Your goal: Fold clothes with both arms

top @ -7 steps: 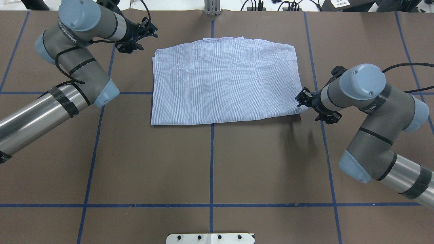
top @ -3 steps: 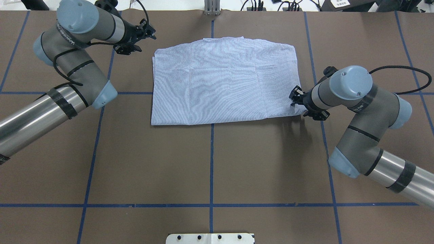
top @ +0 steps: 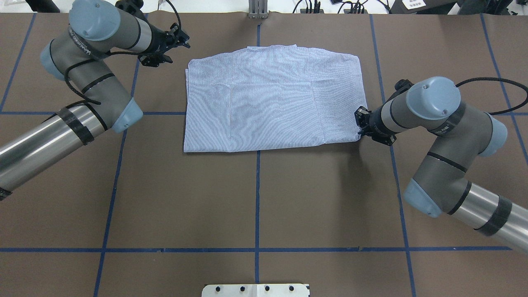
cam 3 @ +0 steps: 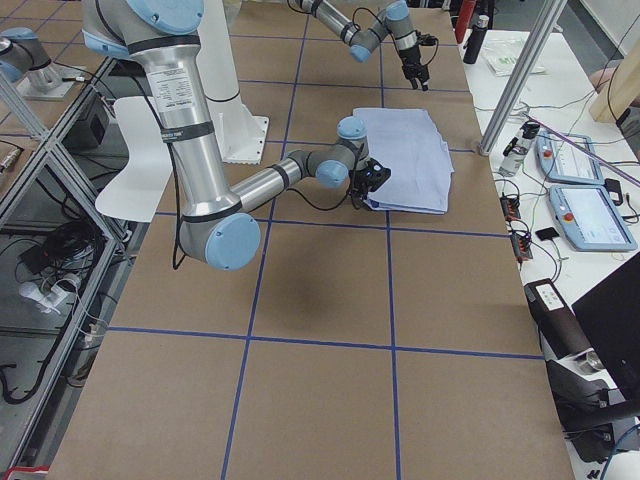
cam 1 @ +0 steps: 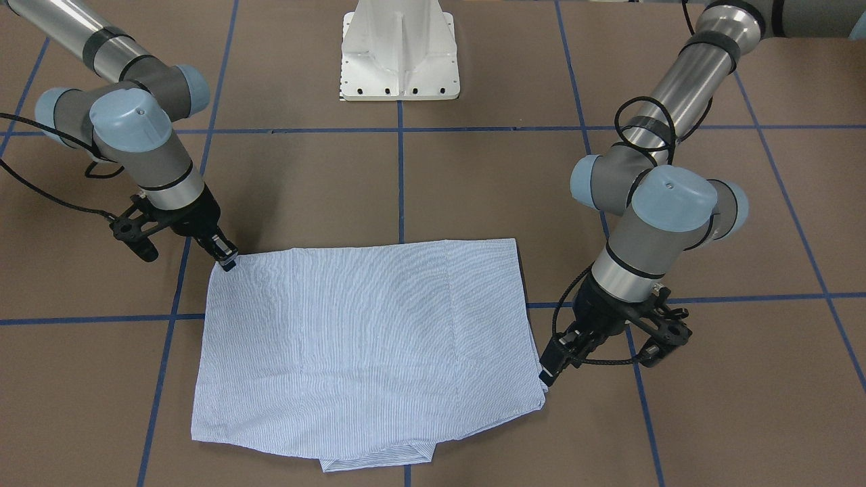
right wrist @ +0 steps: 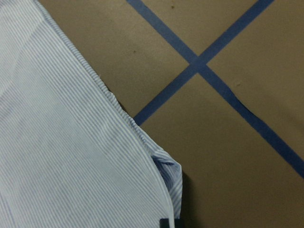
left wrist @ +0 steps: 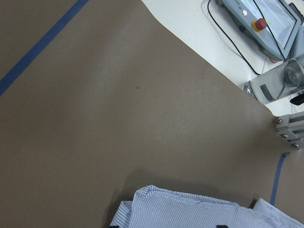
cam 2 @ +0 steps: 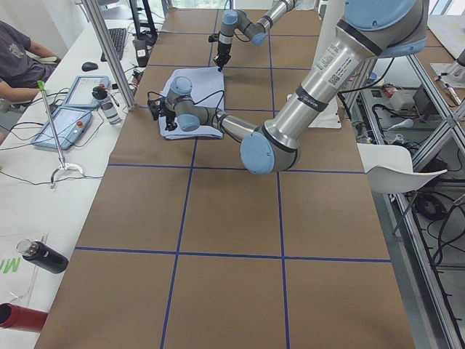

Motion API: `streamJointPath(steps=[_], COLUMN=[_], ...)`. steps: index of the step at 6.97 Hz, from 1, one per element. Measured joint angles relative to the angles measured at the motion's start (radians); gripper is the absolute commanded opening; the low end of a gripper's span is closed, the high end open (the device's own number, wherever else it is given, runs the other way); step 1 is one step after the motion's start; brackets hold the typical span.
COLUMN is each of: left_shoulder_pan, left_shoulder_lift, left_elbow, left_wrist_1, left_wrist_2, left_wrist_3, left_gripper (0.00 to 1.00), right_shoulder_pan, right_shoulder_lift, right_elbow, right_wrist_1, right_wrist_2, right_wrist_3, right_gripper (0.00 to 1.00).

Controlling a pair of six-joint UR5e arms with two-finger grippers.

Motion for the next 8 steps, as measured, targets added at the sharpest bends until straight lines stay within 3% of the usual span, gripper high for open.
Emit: streamJointPath(steps=[3, 5, 6, 7, 8], left_shoulder_pan=[0.000, 0.000, 0.000, 0.000, 0.000], left_shoulder_lift=[0.000, 0.000, 0.000, 0.001, 0.015], left_elbow=[-0.005, -0.013, -0.021, -0.031, -0.059], left_wrist_1=[-0.004, -0.006, -0.005, -0.002, 0.003], left_wrist_2=[0.000, -0.002, -0.004, -0.020, -0.051], left_wrist_3=[0.000, -0.001, -0.002, -0.003, -0.007], left_gripper=[0.74, 0.74, 0.74, 0.73, 0.74], right_shoulder_pan=[-0.060, -0.144, -0.198, -0.269, -0.327], right_shoulder_lift=[-0.218, -0.288, -0.299, -0.307, -0.310], right_elbow=[0.295, 0.398, 0.415, 0.427, 0.433], right_wrist_1=[-0.007, -0.007, -0.006, -0.006, -0.004], right_wrist_2=[0.125, 0.351, 0.462, 0.530, 0.555], right_wrist_3=[0.005, 0.006, 0.007, 0.010, 0.014], right_gripper=[0.00, 0.00, 0.26, 0.99, 1.00])
